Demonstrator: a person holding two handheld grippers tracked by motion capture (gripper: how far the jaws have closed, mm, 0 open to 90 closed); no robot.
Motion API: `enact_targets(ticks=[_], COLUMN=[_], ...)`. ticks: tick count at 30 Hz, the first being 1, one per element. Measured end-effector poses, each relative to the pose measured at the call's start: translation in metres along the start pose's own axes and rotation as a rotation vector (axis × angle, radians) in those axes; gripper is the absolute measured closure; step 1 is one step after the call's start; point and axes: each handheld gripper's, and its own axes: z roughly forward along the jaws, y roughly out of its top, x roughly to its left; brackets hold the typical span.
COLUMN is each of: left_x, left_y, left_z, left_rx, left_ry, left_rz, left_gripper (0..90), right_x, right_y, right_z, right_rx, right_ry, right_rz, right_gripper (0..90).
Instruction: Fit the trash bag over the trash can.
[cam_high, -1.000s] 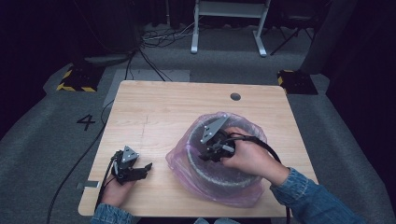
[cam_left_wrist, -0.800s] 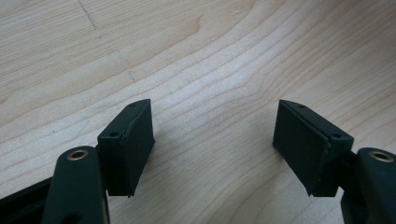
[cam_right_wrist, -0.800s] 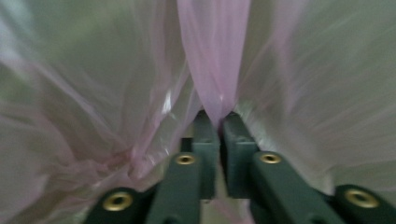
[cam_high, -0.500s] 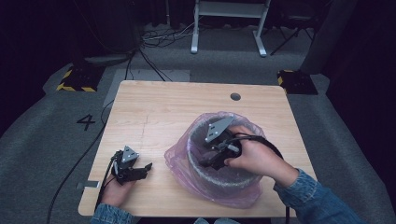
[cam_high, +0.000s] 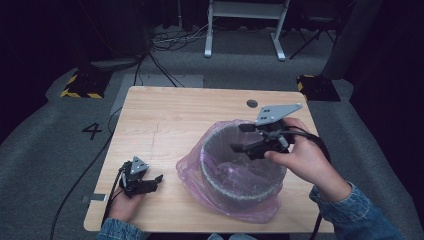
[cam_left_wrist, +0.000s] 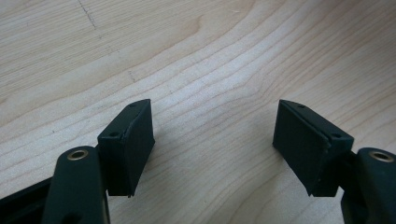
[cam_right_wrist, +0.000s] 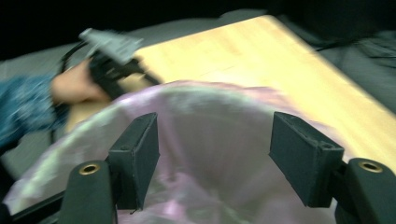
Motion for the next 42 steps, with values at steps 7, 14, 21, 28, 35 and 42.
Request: enact_targets(ticks=[7, 14, 21, 28, 35, 42], left_x=[0.0, 0.001, 0.002, 0.002, 0.002, 0.004], left_y=[0.0, 0.0, 0.001, 0.001, 0.0, -0.002], left_z=[0.0, 0.0, 0.001, 0.002, 0.001, -0.002], left_rx=[0.0, -0.001, 0.006, 0.014, 0.017, 0.021], left_ry=[0.0, -0.007, -0.004, 0.001, 0.009, -0.007], left_rz=[0.0, 0.0, -0.008, -0.01, -0.018, -0.002], left_gripper=[28.7, 28.3, 23.7, 19.9, 18.2, 17.2], right_x=[-0.021, -0.038, -0.052, -0.063, -0.07, -0.073], right_y=[-0.015, -0.038, -0.064, -0.088, -0.125, -0.174], right_z=[-0.034, -0.064, -0.087, -0.102, -0.103, -0.093], right_rx=[-0.045, -0.055, -0.046, -0.042, -0.01, 0.048], right_ry=[-0.104, -0.181, -0.261, -0.339, -0.372, -0.385], right_rz=[0.078, 0.13, 0.182, 0.226, 0.273, 0.327], right_gripper=[33.0, 32.4, 31.6, 31.5, 30.2, 29.4])
